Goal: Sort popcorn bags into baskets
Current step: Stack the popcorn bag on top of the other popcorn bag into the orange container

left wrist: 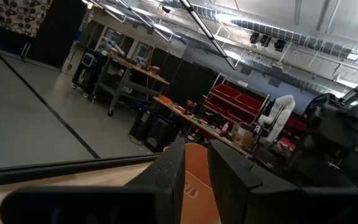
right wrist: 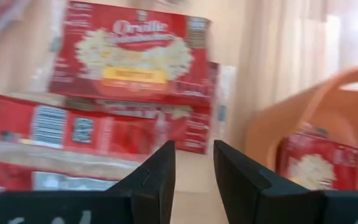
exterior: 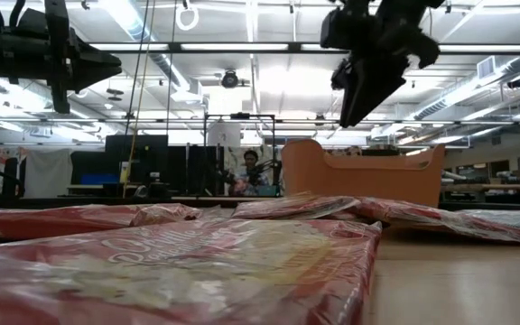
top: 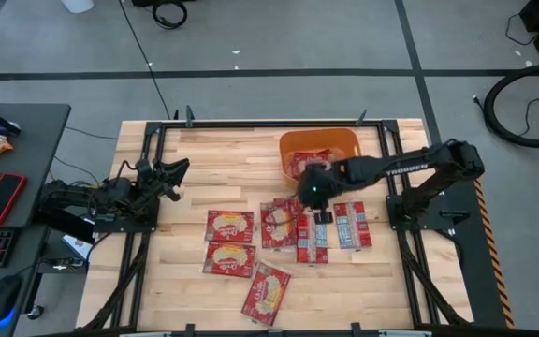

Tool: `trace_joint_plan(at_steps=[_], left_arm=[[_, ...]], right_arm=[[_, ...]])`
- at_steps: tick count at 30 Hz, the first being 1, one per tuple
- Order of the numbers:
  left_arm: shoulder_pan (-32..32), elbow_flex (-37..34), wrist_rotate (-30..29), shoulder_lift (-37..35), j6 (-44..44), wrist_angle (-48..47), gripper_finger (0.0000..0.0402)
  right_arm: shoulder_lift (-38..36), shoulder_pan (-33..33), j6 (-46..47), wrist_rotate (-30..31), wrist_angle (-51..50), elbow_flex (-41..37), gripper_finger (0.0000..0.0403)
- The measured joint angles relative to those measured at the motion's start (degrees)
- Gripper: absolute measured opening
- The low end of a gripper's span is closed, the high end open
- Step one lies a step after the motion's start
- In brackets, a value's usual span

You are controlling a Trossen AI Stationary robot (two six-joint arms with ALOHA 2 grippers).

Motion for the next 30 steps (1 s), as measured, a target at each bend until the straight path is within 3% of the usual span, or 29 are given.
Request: trace_joint_plan(at_steps=[5, 12, 19, 26, 30], left_arm=[[0.01, 0.0, -0.05, 0.0, 0.05, 0.18, 0.0073], [-0.01, 0.01, -1.12, 0.3, 8.65, 5.31, 0.0073], [-0.01, 0.01, -1.14, 0.26, 8.94, 5.68, 0.0073], [-0.07, -0.01, -0.59, 0.24, 3.86, 4.05, 0.0073], [-0.08, 0.0, 4.16, 0.64, 0.97, 2.24, 0.0073]], right_arm=[[1.67, 4.46, 3.33, -0.08, 0.23, 0.08, 0.0114], [10.93, 8.0, 2.59, -0.26, 0.12, 4.49, 0.0115], [17.34, 12.43, 0.48, 0.86, 0.43, 8.68, 0.0123], [19.26, 18.51, -3.4, 8.75, 4.8, 9.38, 0.0157], [20.27, 21.22, -7.87, 13.36, 4.29, 9.38, 0.0193]])
